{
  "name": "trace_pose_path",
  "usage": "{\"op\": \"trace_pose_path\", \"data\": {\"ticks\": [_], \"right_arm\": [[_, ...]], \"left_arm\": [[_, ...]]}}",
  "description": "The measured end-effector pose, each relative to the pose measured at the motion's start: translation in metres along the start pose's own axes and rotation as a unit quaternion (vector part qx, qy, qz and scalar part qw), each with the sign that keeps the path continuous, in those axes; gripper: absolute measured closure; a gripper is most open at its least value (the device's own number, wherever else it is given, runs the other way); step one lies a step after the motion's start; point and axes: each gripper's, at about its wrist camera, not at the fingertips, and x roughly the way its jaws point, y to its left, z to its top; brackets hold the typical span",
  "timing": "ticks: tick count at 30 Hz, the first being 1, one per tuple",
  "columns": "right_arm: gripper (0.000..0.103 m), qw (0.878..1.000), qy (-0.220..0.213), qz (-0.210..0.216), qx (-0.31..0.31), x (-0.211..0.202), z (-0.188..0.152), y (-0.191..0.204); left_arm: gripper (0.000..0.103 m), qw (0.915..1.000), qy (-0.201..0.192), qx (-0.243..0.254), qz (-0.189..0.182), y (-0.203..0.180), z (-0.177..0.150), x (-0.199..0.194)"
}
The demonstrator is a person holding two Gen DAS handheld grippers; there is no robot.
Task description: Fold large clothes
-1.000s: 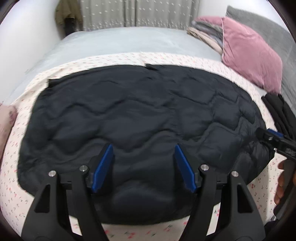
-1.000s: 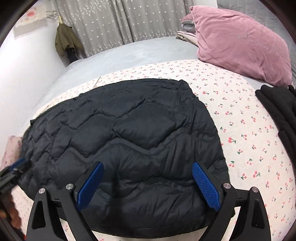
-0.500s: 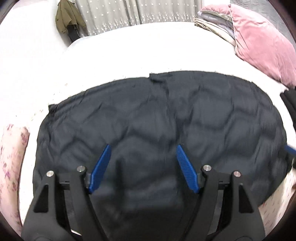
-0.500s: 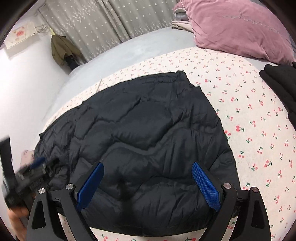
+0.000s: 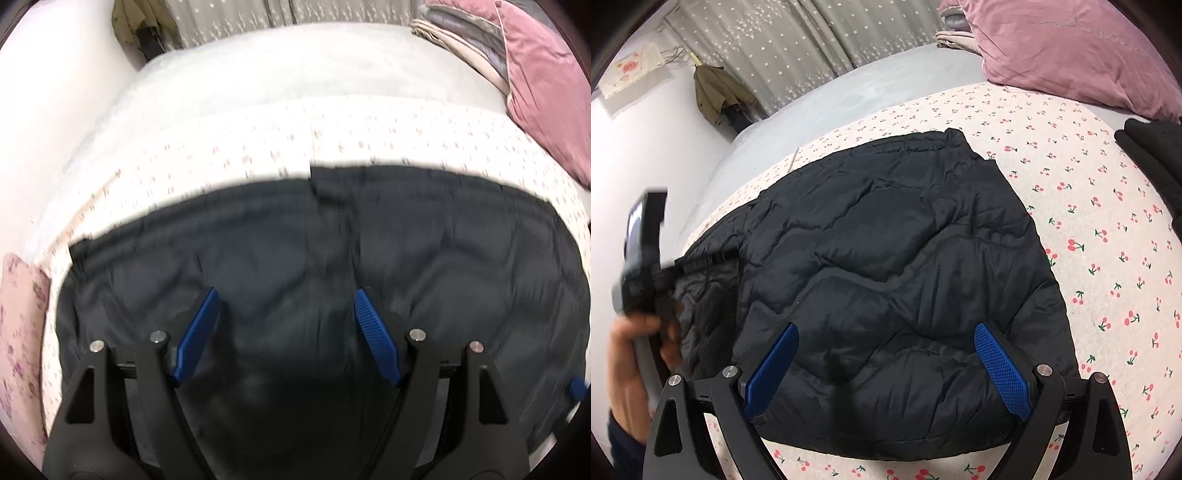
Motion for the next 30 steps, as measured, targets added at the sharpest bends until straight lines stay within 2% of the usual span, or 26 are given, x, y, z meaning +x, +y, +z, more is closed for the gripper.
{"op": "trace_pose_path", "data": {"ticks": [3, 6, 8, 11, 18, 21, 24, 28, 30], "right_arm": [[0.006, 1.000, 0.002, 0.002, 0.004, 0.001, -0.001, -0.001], [0.006, 1.000, 0.006, 0.002, 0.006, 0.004, 0.001, -0.001], [0.006, 1.000, 0.011, 0.005, 0.008, 0.004, -0.001, -0.001], [0.006, 1.000, 0.024, 0.012, 0.009, 0.012, -0.002, -0.002], [0.006, 0.999, 0.032, -0.014, -0.009, 0.020, -0.006, 0.004], [0.006, 1.000, 0.025, -0.012, -0.001, 0.015, -0.007, -0.001], [0.006, 1.000, 0.015, -0.009, 0.013, 0.009, -0.005, -0.006], [0.006, 0.999, -0.001, -0.006, 0.038, -0.002, -0.002, -0.017], [0.006, 0.998, -0.008, 0.001, 0.057, -0.006, -0.002, -0.022]], "left_arm": [[0.026, 0.9998, 0.020, 0.002, 0.009, -0.009, 0.019, 0.020], [0.024, 0.9987, 0.041, 0.007, 0.031, -0.014, 0.023, 0.051], [0.016, 0.9987, 0.038, 0.000, 0.035, -0.011, 0.022, 0.061], [0.016, 0.9990, 0.034, -0.007, 0.029, -0.013, 0.020, 0.072], [0.016, 0.9994, 0.028, -0.009, 0.017, -0.002, 0.016, 0.060], [0.016, 0.9992, 0.018, -0.036, -0.004, 0.020, 0.012, 0.036], [0.016, 0.9972, -0.015, -0.064, -0.037, 0.050, -0.015, -0.007], [0.016, 0.9965, -0.033, -0.056, -0.053, 0.070, -0.081, -0.049], [0.016, 0.9946, -0.035, -0.059, -0.077, 0.074, -0.119, -0.061]]}}
